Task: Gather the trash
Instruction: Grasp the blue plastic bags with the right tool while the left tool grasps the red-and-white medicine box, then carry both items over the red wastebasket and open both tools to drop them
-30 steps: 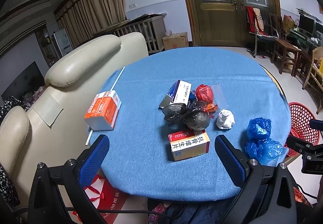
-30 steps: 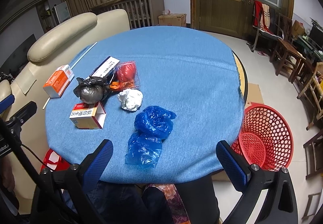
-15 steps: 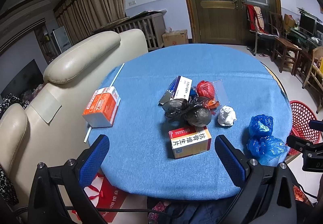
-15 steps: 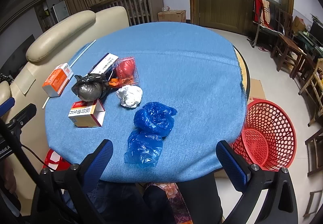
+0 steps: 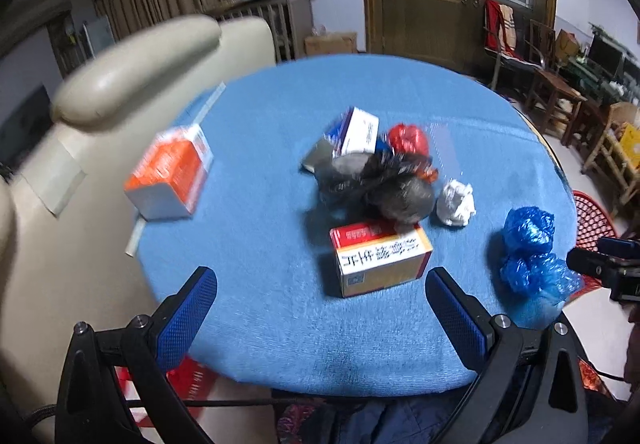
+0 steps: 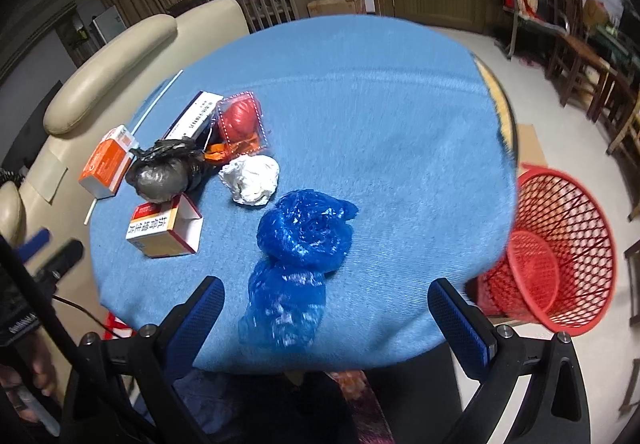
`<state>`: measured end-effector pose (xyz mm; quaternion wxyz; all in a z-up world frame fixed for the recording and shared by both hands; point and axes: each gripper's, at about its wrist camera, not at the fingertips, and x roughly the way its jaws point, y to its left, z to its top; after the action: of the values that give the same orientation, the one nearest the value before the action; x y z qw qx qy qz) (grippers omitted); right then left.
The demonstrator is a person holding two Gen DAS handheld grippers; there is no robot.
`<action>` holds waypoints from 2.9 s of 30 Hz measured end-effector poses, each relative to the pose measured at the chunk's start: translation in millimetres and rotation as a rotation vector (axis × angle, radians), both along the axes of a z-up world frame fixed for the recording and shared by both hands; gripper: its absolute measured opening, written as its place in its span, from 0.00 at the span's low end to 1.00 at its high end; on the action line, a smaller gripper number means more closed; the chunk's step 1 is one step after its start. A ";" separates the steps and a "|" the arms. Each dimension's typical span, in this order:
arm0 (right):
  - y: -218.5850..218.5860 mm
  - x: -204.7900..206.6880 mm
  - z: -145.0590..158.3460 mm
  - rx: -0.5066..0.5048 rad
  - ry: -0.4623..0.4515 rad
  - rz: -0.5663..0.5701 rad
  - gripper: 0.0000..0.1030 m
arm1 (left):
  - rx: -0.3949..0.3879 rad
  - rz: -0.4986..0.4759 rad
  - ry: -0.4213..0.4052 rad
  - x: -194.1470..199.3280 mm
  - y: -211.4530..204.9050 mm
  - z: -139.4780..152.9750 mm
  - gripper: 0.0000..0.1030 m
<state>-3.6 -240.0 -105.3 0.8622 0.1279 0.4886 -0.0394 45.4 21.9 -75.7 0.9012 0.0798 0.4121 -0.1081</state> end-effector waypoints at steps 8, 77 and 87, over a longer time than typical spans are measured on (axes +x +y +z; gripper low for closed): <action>-3.0 36.3 -30.9 0.134 0.070 -0.006 0.76 | -0.076 -0.143 0.019 27.9 -2.0 -13.7 1.00; -278.2 -110.2 -51.0 0.327 -0.108 -0.646 0.60 | -0.054 -0.863 0.151 -13.9 -368.8 -46.9 0.58; -310.4 -131.6 -52.8 0.295 -0.160 -0.780 0.64 | -0.096 -0.803 0.177 6.9 -335.8 -39.7 0.59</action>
<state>-135.2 -550.4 -158.1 0.7905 0.4276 0.3356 -0.2823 52.4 -313.9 -115.4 0.7513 0.1827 0.4185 -0.4766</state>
